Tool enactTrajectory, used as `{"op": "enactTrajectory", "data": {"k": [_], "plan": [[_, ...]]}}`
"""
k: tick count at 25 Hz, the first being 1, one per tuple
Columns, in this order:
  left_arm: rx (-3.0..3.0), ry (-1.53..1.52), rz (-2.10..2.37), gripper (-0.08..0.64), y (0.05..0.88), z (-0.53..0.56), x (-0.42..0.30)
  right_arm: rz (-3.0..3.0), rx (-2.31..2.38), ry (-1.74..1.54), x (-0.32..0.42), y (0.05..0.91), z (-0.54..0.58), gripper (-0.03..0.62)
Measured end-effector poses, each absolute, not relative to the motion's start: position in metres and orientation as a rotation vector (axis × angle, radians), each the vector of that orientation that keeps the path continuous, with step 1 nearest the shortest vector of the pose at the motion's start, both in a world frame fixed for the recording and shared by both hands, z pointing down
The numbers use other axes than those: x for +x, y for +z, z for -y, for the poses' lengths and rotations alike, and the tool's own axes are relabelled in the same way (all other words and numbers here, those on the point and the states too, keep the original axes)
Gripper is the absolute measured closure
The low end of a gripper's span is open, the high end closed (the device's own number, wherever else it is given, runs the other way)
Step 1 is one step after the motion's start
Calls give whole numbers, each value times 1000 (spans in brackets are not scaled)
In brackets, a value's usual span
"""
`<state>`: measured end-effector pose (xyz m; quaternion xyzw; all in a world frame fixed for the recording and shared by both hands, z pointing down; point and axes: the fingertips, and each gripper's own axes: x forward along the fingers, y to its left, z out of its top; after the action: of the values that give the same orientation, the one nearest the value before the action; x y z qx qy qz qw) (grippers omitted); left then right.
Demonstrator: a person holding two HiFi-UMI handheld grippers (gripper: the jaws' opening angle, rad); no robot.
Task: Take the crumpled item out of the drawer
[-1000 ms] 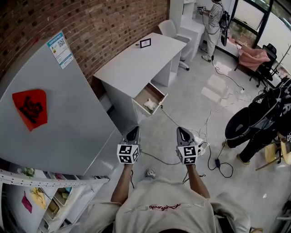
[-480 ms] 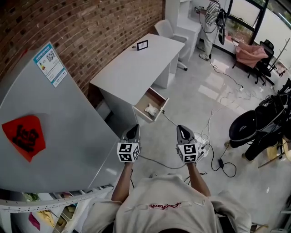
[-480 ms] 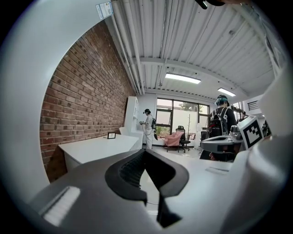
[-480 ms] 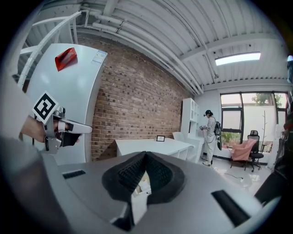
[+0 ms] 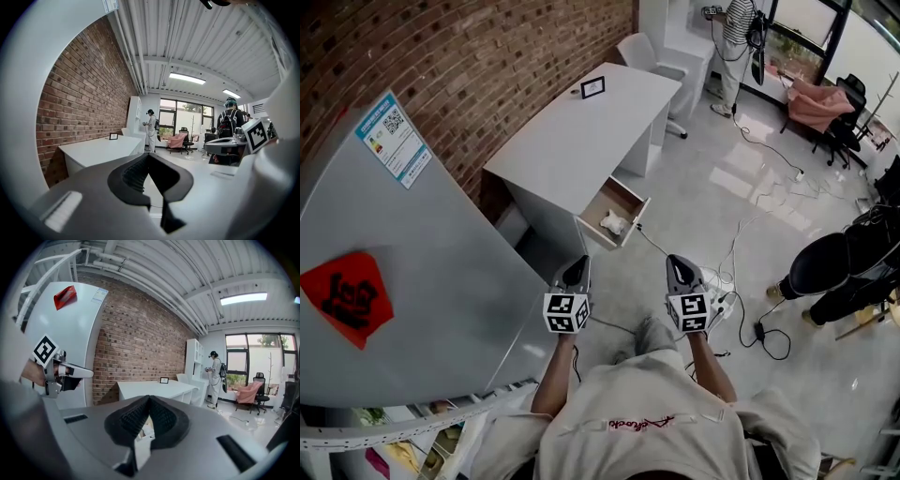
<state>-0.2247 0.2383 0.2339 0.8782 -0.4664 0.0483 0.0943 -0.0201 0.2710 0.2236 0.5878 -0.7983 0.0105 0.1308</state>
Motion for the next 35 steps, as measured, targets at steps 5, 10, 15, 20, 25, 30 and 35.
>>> {"op": "enactTrajectory", "data": {"k": [5,10,15,20,25,30,35], "plan": [[2595,160,1388,551,241,-228,-224,2334,1693,41,-21,231,-261,580],[2591,169,1402,551,245,-205,-220,2349,1682,46,-20,240,-233,580],[2583,188,1400,551,250,-171,-204,2362,1687,38,-6,238,-192,580],[2576,195,1403,551,249,-126,-182,2361,1686,47,17,236,-145,580],[2556,188,1437,551,241,-77,-155,2376,1653,59,46,234,-97,580],[2536,192,1468,551,238,-30,-128,2394,1626,59,75,233,-47,580],[2531,208,1482,551,238,11,-97,2406,1616,75,106,237,-7,580]]}}
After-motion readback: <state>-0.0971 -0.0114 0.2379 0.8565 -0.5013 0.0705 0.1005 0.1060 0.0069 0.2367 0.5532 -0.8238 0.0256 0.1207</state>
